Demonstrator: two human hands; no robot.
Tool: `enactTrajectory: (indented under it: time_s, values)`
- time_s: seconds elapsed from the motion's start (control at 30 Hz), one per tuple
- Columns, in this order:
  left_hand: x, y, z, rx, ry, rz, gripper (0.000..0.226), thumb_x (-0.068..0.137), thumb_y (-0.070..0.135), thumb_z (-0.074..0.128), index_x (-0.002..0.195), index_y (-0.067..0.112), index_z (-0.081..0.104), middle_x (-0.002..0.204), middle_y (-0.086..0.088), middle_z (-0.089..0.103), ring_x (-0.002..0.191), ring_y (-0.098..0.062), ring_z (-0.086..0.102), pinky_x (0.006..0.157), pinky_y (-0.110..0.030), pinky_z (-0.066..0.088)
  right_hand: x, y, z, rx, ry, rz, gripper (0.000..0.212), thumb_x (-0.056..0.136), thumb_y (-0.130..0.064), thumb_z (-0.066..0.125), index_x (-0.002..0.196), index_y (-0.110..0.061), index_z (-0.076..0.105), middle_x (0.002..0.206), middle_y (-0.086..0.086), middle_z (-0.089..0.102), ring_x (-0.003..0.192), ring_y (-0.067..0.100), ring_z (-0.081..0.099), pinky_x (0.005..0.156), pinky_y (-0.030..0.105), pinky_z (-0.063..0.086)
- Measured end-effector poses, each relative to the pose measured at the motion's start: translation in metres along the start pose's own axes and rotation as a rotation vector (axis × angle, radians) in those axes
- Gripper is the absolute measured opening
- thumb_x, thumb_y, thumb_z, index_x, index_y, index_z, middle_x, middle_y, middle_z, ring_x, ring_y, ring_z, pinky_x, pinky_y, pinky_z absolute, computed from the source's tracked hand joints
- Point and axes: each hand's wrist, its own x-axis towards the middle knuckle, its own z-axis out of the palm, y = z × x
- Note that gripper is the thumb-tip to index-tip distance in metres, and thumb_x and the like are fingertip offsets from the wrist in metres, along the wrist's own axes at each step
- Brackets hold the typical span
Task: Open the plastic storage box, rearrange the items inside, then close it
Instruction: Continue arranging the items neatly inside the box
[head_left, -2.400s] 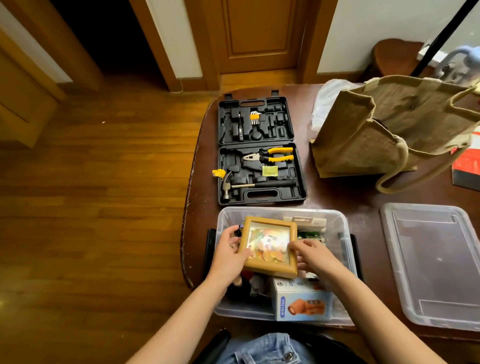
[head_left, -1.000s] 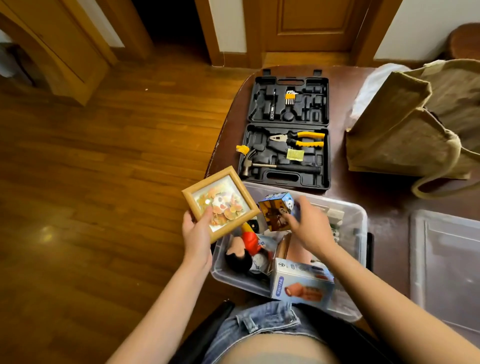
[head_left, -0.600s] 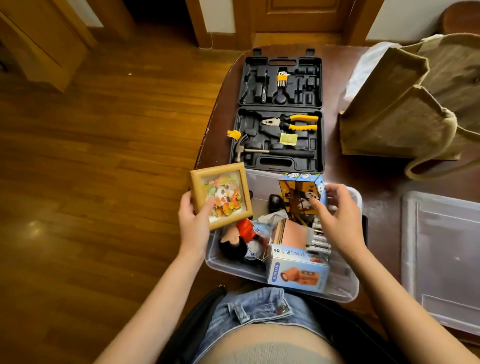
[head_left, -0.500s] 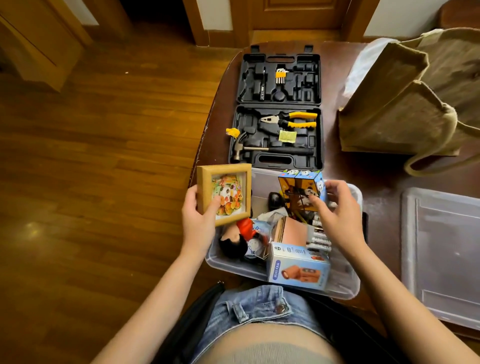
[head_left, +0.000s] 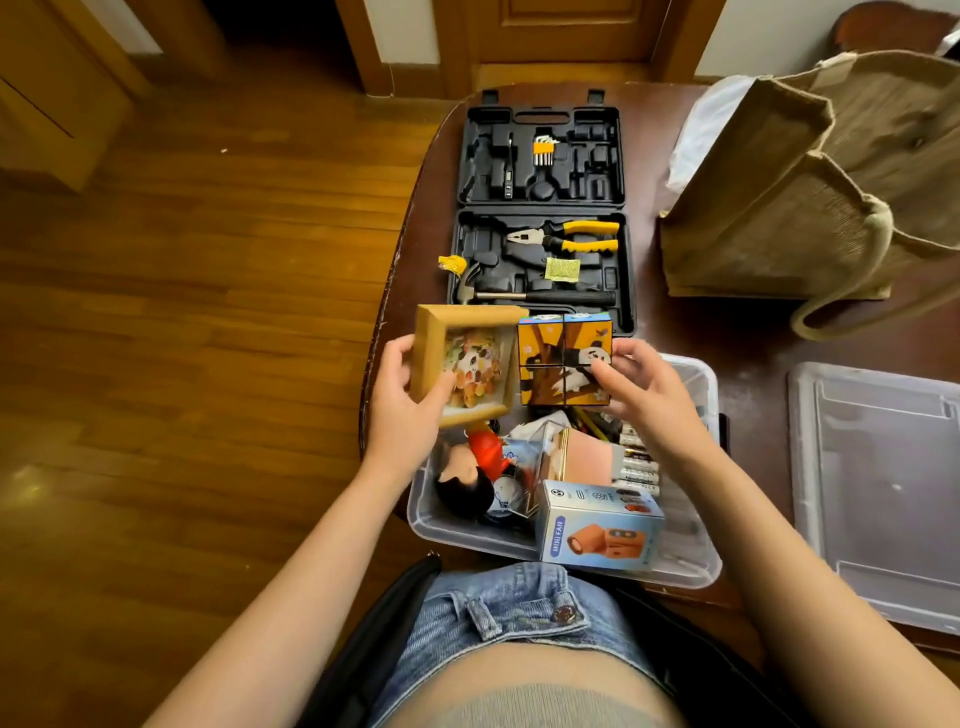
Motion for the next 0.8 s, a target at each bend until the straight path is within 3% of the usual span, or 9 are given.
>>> enactTrajectory:
  time_s: [0.13, 0.23, 0.3, 0.4, 0.5, 0.63, 0.73, 0.8]
  values:
    - [-0.002, -0.005, 0.005, -0.299, -0.02, -0.266, 0.035, 0.091, 0.011, 0.06, 0.117, 0.029, 0.044, 0.108, 0.0, 0.066, 0.091, -0.014, 0.07, 0.069, -0.032, 0.058, 0.0, 0.006, 0.02, 0.078, -0.027, 0.118, 0.01, 0.093, -0.017, 0.054, 0.099, -0.01, 0.058, 0.084, 0.002, 0.072, 0.08, 0.016, 0.068, 0.068, 0.027, 0.056]
    - [-0.006, -0.009, 0.01, -0.343, -0.062, -0.302, 0.026, 0.093, 0.019, 0.057, 0.112, 0.033, 0.048, 0.11, -0.004, 0.068, 0.096, -0.017, 0.069, 0.07, -0.033, 0.058, -0.001, 0.015, 0.035, -0.157, 0.071, 0.095, 0.012, 0.091, -0.029, 0.059, 0.089, -0.018, 0.062, 0.08, -0.004, 0.069, 0.077, 0.01, 0.063, 0.061, 0.02, 0.051]
    - [-0.009, -0.011, 0.012, -0.35, -0.071, -0.315, 0.024, 0.09, 0.029, 0.057, 0.111, 0.035, 0.048, 0.11, -0.004, 0.069, 0.093, -0.017, 0.07, 0.065, -0.029, 0.057, -0.002, 0.019, 0.04, -0.296, 0.152, 0.05, 0.019, 0.085, -0.039, 0.064, 0.086, -0.02, 0.062, 0.084, -0.001, 0.067, 0.078, 0.01, 0.06, 0.064, 0.023, 0.047]
    - [-0.011, -0.012, 0.011, -0.365, -0.06, -0.33, 0.042, 0.075, 0.043, 0.064, 0.112, 0.033, 0.048, 0.107, -0.002, 0.07, 0.088, -0.016, 0.072, 0.06, -0.028, 0.057, -0.005, 0.02, 0.05, -0.402, 0.209, -0.01, 0.029, 0.081, -0.047, 0.065, 0.085, -0.018, 0.061, 0.083, -0.002, 0.064, 0.077, 0.009, 0.057, 0.07, 0.025, 0.046]
    - [-0.009, -0.008, 0.011, -0.383, -0.082, -0.359, 0.065, 0.064, 0.048, 0.072, 0.121, 0.029, 0.048, 0.106, 0.0, 0.07, 0.086, -0.016, 0.072, 0.057, -0.033, 0.058, -0.005, 0.017, 0.062, -0.391, 0.185, 0.037, 0.026, 0.083, -0.046, 0.064, 0.09, -0.021, 0.061, 0.093, -0.002, 0.067, 0.09, 0.012, 0.062, 0.077, 0.028, 0.049]
    - [-0.003, -0.005, 0.004, -0.393, -0.111, -0.39, 0.086, 0.052, 0.046, 0.082, 0.128, 0.023, 0.048, 0.107, -0.002, 0.071, 0.093, -0.02, 0.071, 0.064, -0.037, 0.058, -0.005, 0.015, 0.068, -0.455, 0.168, 0.039, 0.03, 0.079, -0.05, 0.066, 0.094, -0.025, 0.063, 0.1, -0.007, 0.067, 0.094, 0.007, 0.06, 0.083, 0.03, 0.049]
    - [0.003, -0.005, -0.003, -0.276, -0.115, -0.368, 0.075, 0.056, 0.035, 0.085, 0.122, 0.024, 0.052, 0.106, -0.001, 0.071, 0.096, -0.02, 0.07, 0.078, -0.042, 0.057, -0.007, 0.013, 0.073, -0.56, 0.124, -0.029, 0.038, 0.075, -0.054, 0.067, 0.102, -0.029, 0.061, 0.103, -0.008, 0.066, 0.094, 0.008, 0.063, 0.083, 0.034, 0.053]
    - [0.007, -0.004, -0.01, -0.294, -0.058, -0.363, 0.065, 0.059, 0.028, 0.084, 0.118, 0.026, 0.055, 0.104, 0.001, 0.072, 0.094, -0.019, 0.07, 0.074, -0.038, 0.058, -0.003, 0.009, 0.072, -0.455, 0.135, -0.044, 0.034, 0.081, -0.051, 0.063, 0.104, -0.026, 0.059, 0.1, -0.008, 0.067, 0.092, 0.008, 0.065, 0.083, 0.038, 0.054]
